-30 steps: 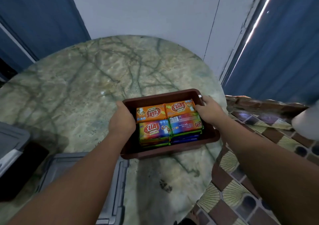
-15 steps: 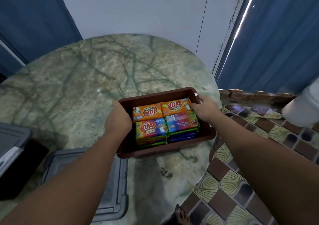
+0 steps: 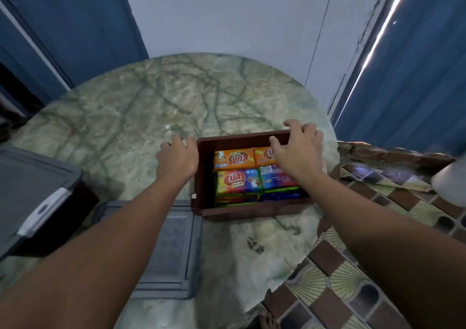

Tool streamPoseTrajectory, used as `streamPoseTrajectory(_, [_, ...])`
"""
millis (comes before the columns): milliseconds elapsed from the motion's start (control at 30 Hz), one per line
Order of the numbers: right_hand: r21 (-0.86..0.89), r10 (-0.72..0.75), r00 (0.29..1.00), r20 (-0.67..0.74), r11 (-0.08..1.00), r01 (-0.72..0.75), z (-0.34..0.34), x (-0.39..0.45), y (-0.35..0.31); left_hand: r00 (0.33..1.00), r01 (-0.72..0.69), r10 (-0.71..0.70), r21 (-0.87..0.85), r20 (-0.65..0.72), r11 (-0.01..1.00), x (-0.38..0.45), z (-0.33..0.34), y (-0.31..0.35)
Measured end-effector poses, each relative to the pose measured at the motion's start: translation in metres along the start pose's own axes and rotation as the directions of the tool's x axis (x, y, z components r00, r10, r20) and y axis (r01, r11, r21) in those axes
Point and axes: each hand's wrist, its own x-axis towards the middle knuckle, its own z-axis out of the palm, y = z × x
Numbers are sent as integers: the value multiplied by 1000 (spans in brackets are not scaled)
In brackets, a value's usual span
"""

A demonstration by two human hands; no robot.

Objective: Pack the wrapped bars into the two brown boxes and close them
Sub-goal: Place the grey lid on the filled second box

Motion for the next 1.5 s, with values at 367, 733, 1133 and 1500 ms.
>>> streamPoseTrajectory(367, [399, -204, 977, 67, 903, 161, 73, -60, -170, 990, -109, 109, 2, -87, 994, 2, -83, -112])
streamPoseTrajectory(733, [325, -154, 943, 294, 944, 53, 128, -137, -206, 968, -101, 48, 209, 245, 973, -22, -82, -200])
streamPoseTrajectory(1133, [-255, 190, 808, 558, 966, -51, 148, -179, -162, 930, 25, -191, 466, 313, 885, -41, -80, -232])
streamPoseTrajectory(1500, [-276, 331, 767, 549, 939, -208, 149, -187, -170, 826, 533, -491, -98, 278, 840, -32, -79, -248])
